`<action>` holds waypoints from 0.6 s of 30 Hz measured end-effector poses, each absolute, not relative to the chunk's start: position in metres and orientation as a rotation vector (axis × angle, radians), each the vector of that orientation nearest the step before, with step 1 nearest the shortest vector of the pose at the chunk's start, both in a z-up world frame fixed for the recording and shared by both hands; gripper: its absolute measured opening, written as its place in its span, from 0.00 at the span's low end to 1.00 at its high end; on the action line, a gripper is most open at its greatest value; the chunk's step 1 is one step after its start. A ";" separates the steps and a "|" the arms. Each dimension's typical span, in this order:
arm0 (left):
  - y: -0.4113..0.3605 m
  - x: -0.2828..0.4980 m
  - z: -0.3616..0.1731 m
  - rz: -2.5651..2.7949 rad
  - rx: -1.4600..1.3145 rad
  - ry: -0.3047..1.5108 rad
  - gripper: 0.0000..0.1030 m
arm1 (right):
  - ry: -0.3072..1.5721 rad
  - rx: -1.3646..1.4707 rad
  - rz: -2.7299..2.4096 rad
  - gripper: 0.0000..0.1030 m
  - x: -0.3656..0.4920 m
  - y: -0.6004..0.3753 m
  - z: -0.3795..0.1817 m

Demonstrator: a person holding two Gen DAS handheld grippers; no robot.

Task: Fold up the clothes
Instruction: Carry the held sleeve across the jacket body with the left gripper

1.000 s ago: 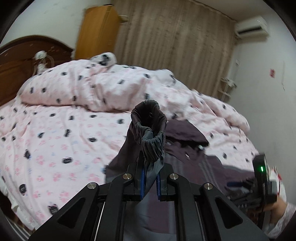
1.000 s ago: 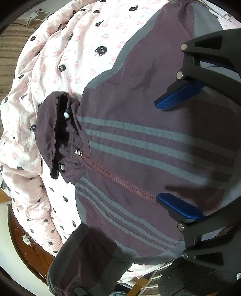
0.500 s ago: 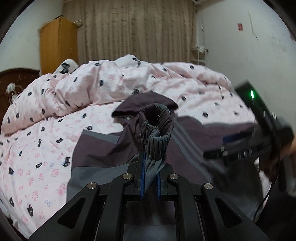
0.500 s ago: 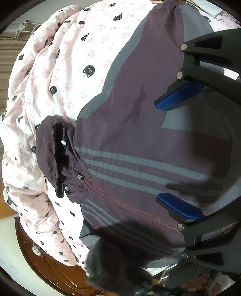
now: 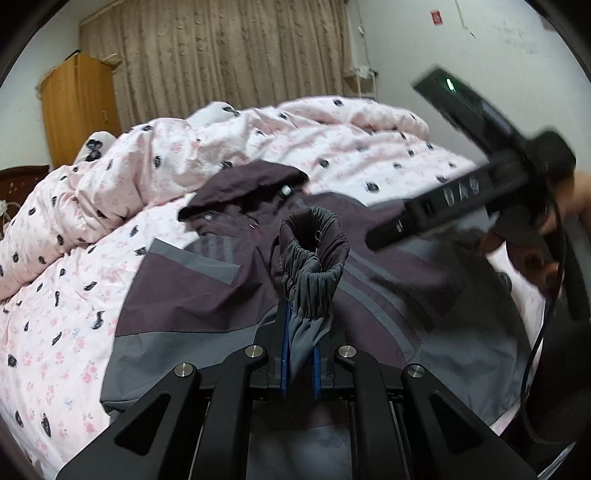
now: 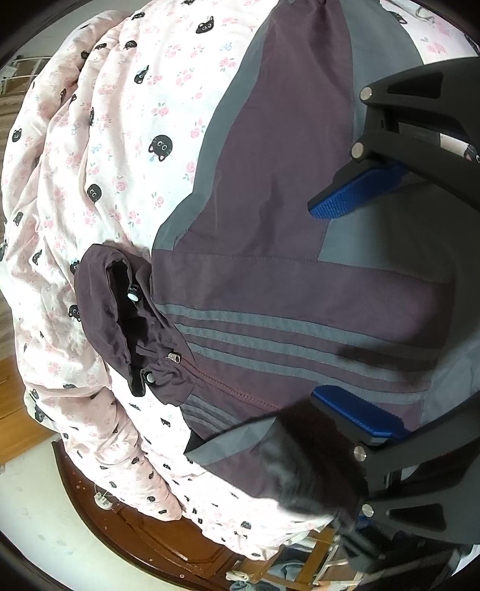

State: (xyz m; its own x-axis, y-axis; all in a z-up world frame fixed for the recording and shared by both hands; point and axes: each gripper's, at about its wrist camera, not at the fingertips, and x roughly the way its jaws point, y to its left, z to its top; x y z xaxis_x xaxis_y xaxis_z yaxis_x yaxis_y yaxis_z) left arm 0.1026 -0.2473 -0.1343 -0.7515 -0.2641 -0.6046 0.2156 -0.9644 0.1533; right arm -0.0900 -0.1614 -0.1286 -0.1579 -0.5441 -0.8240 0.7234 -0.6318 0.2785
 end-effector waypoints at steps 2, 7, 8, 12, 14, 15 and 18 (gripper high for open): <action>-0.242 0.099 -0.143 -2.714 1.000 -0.148 0.08 | 0.206 1.245 -1.880 0.90 -0.091 -0.162 -0.128; -0.228 0.098 -0.155 -2.671 1.021 -0.292 0.08 | 0.198 1.225 -1.830 0.90 -0.086 -0.165 -0.123; -0.225 0.098 -0.158 -2.662 1.024 -0.321 0.08 | 0.210 1.218 -1.825 0.90 -0.084 -0.166 -0.122; -0.216 0.096 -0.163 -2.622 1.016 -0.420 0.09 | 0.235 1.190 -1.806 0.90 -0.077 -0.170 -0.117; -0.213 0.096 -0.163 -2.609 1.016 -0.441 0.09 | 0.262 1.166 -1.796 0.90 -0.072 -0.174 -0.114; -0.213 0.097 -0.163 -2.606 1.019 -0.440 0.10 | 0.281 1.151 -1.792 0.90 -0.070 -0.177 -0.112; -0.214 0.100 -0.157 -2.636 1.045 -0.364 0.24 | 0.345 1.106 -1.780 0.90 -0.059 -0.185 -0.107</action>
State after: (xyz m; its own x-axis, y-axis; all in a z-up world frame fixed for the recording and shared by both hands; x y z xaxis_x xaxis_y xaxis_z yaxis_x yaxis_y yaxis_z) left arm 0.0999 -0.2144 -0.1570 -0.6980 -0.3487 -0.6255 0.1663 -0.9285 0.3320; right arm -0.0595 -0.1853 -0.1069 -0.1121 -0.5843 -0.8038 0.8422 -0.4852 0.2352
